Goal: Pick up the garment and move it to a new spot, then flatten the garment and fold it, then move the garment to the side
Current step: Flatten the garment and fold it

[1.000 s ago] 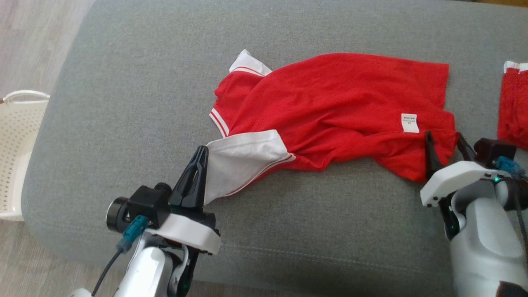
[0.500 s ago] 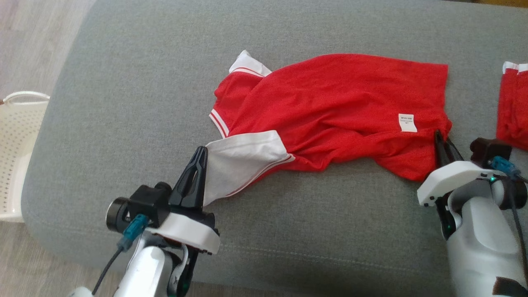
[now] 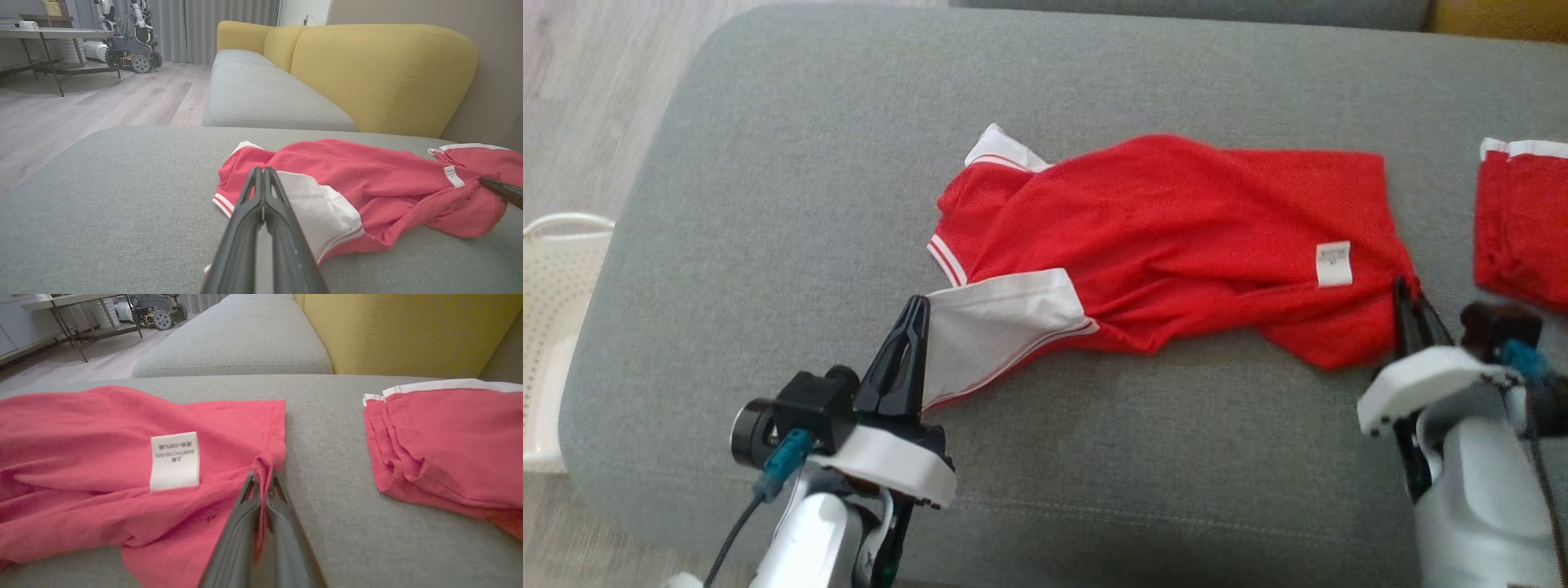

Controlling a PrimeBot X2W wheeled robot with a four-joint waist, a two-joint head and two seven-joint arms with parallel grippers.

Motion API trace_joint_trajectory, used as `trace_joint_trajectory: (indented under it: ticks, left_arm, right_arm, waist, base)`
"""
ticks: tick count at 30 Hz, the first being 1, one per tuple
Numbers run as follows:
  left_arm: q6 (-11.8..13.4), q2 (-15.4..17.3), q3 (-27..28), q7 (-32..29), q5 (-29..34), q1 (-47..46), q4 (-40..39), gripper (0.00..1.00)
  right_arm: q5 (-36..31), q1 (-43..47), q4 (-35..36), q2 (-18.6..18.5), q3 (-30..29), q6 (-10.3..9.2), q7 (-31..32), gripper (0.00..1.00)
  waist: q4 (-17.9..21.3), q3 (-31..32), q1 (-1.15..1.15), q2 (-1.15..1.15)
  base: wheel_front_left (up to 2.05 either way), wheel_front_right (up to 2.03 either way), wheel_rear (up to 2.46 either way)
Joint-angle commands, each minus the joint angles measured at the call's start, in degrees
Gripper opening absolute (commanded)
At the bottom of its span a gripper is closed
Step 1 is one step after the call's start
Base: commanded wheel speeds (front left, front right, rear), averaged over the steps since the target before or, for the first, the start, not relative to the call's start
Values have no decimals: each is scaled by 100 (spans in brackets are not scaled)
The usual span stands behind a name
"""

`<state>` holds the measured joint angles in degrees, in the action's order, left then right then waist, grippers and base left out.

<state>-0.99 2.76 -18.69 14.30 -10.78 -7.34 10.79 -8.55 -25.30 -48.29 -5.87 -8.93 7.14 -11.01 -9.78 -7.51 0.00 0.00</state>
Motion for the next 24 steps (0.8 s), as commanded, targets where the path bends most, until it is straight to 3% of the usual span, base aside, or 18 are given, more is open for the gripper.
trace_joint_trajectory:
  ticks: [1, 3, 4, 5, 15, 20, 24]
  left_arm:
    - [39, 12, 208, 70, -43, -116, -178, 0]
    - [50, 12, 210, 70, -55, -88, -184, 0]
    - [57, 12, 211, 70, -61, -76, -187, 0]
    - [65, 12, 209, 70, -65, -64, -188, 0]
    - [115, 12, 215, 70, -107, 40, -196, 0]
    - [108, 12, 202, 70, -111, 41, -195, 0]
    - [96, 12, 175, 70, -113, 43, -181, 0]
  right_arm:
    - [-65, 89, 256, 50, 151, 35, -61, 0]
    - [-155, 290, 429, 65, 165, 35, -13, 0]
    - [-212, 394, 536, 72, 166, 35, 12, 34]
    - [-251, 503, 649, 84, 173, 35, 32, 98]
    - [-75, 1540, 2002, 222, 463, 35, 604, 100]
    - [220, 1826, 2812, 270, 671, 35, 581, 100]
    - [299, 1955, 3039, 283, 726, 35, 601, 100]
  waist:
    - [47, 56, 0, 0]
    - [90, 108, 0, 0]
    - [114, 134, 0, 0]
    - [135, 157, 0, 0]
    - [370, 308, 0, 0]
    - [422, 309, 0, 0]
    - [416, 313, 0, 0]
  base:
    - [0, 0, 0]
    - [0, 0, 0]
    - [0, 0, 0]
    - [0, 0, 0]
    - [0, 0, 0]
    - [0, 0, 0]
    - [0, 0, 0]
